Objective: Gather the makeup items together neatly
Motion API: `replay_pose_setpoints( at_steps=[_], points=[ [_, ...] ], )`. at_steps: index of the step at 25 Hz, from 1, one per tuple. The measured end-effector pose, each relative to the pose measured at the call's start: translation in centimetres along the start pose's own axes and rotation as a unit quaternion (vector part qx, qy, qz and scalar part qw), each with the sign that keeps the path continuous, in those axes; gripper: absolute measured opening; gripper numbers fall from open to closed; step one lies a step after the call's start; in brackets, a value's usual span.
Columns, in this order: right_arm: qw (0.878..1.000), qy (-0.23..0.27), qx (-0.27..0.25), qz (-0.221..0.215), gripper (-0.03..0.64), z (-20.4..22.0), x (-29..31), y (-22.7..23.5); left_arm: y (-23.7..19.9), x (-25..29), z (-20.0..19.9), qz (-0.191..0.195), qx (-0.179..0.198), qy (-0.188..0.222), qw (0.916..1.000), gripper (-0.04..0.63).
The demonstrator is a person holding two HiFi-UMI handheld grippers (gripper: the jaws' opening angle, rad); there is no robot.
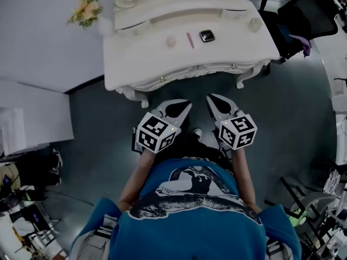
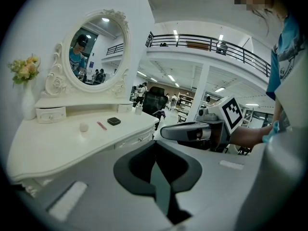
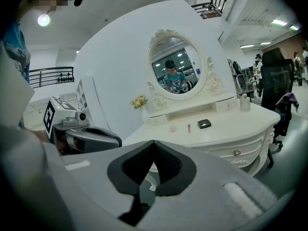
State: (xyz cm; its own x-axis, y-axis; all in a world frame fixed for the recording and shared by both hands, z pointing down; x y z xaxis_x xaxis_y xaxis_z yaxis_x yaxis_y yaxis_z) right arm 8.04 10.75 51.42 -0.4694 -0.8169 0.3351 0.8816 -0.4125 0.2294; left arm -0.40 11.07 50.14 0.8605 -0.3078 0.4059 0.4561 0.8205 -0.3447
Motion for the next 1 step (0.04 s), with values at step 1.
replay_pose_setpoints(
  at_steps=[1],
  points=[
    [1.0,-0.001,0.0,0.0,0.0,0.1,-0.06,0.03,0.07,0.05,0.05,0.001,0.0,0.0,1.0,0.012]
  ],
)
Point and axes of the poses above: the fingertips, and each gripper's own axes: x forward along the fingers, y to its right, z out of its underside, the point moved 2 cm from there along -x, backward along the fingers, and after that the axes turned 6 degrees about -x, right-handed, at the moved point
